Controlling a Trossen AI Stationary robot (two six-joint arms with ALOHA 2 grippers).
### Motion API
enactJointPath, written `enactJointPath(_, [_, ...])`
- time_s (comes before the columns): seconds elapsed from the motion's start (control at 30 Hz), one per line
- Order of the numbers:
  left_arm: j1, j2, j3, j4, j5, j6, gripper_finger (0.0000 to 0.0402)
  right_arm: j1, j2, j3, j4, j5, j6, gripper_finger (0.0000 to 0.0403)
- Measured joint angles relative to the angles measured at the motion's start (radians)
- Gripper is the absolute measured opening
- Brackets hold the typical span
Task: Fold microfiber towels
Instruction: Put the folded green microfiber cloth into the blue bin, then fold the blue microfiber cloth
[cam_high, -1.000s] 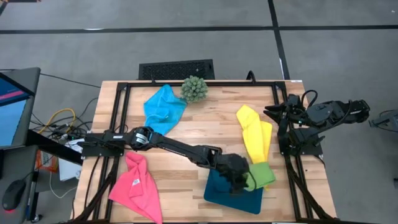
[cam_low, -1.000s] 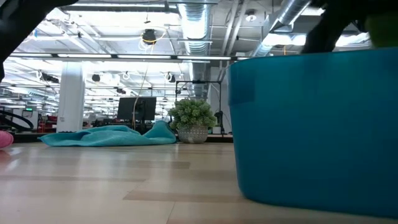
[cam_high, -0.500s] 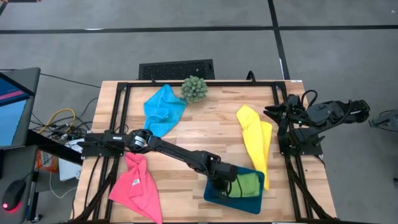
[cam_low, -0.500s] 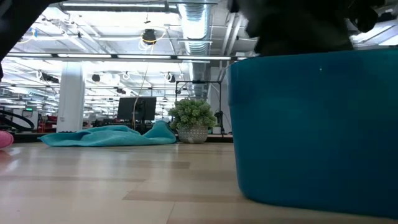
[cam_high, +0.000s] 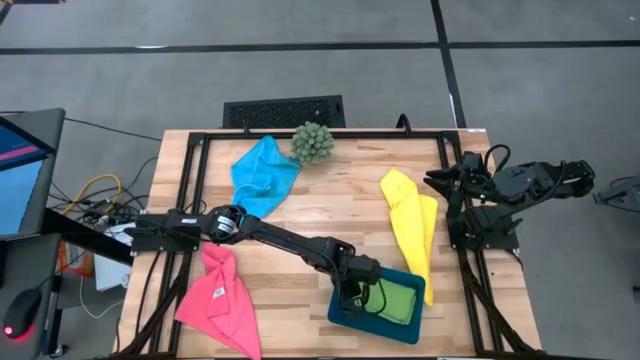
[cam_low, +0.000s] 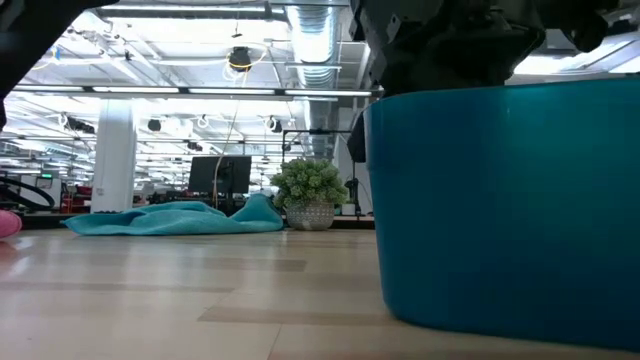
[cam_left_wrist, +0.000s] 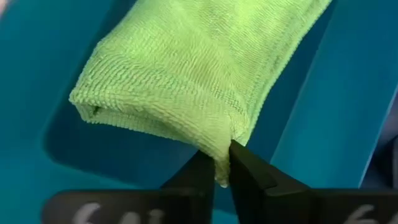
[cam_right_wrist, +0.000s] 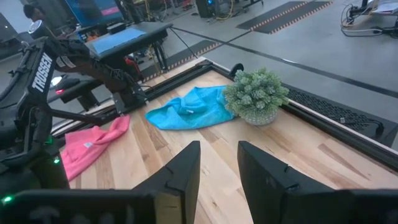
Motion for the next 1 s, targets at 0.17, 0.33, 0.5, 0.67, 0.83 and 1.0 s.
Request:
enactJointPath(0.17, [0.000,0.000,0.001,-0.016,0.025,-0.017,0.0117,0.000,0.000,0.000,-0.001,-0.002,-0.001,0.0134])
enactJointPath(0.33, [0.003,0.000,0.046,-0.129,0.074,-0.071,0.0191,0.000,0.000,0.000,-0.029,-0.003,0.000,0.0134])
enactJointPath(0.5, [-0.011,0.000,0.117,-0.297,0.033,-0.084,0.0236,-0.001,0.000,0.000,-0.038,-0.004,0.001,0.0134])
enactJointPath(0.67, [-0.061,-0.064,0.181,-0.504,-0.162,-0.090,0.0246,0.000,0.000,0.000,-0.038,-0.004,0.001,0.0134])
enactJointPath(0.83, [-0.078,-0.212,0.168,-0.580,-0.345,-0.129,0.0247,0.000,0.000,0.000,-0.044,-0.003,-0.003,0.0134])
enactJointPath(1.0, [-0.072,-0.334,0.164,-0.748,-0.624,-0.173,0.0247,0.000,0.000,0.000,-0.055,-0.003,-0.001,0.0134])
